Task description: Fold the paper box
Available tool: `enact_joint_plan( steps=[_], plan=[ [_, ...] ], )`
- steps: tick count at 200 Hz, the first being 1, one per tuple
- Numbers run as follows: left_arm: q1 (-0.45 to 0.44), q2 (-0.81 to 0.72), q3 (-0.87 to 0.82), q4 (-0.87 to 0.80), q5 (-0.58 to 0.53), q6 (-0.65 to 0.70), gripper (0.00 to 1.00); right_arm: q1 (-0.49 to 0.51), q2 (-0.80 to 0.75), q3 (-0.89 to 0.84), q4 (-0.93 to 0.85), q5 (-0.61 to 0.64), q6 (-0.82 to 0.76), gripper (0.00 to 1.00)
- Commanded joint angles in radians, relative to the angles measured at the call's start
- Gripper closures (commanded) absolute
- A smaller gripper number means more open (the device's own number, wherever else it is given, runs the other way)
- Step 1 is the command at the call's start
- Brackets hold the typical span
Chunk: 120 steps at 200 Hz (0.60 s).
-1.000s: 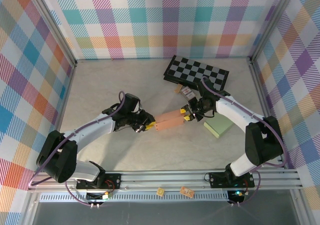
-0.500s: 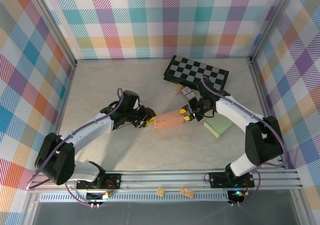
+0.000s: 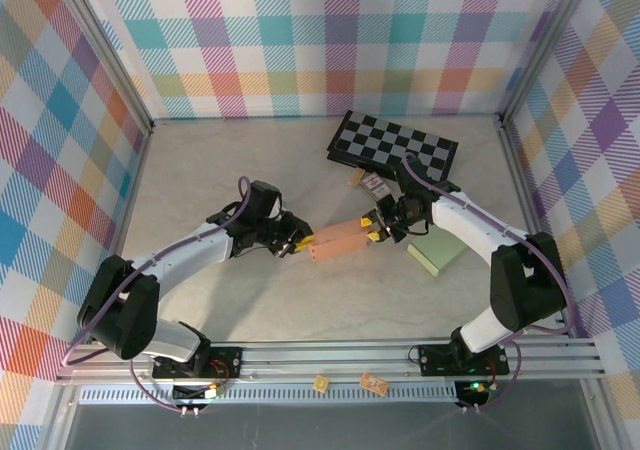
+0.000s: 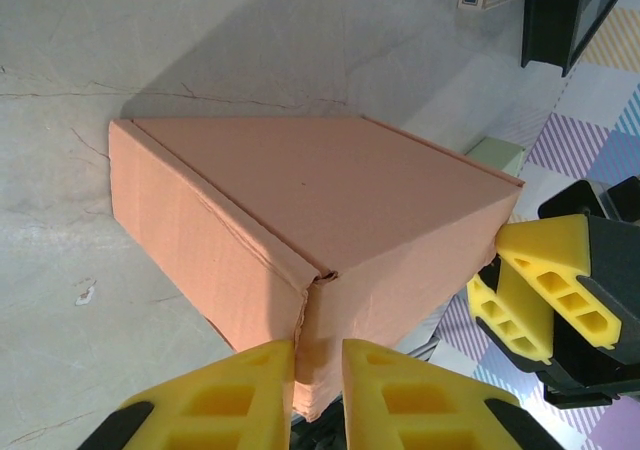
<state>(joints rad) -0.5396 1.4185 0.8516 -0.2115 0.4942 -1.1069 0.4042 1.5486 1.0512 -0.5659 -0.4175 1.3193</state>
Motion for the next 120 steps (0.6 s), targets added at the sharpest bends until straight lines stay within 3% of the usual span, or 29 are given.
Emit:
enact_joint_plan(
  steps=[1,120],
  plan=[
    [0.007,-0.008,-0.031,-0.024,0.017,0.019,0.81,0.007,0.047,-0.034,-0.118,0.059,0.002,0.73],
    [0.007,0.015,-0.043,-0.148,-0.006,0.141,0.88,0.007,0.048,-0.035,-0.13,0.07,0.001,0.75]
  ],
)
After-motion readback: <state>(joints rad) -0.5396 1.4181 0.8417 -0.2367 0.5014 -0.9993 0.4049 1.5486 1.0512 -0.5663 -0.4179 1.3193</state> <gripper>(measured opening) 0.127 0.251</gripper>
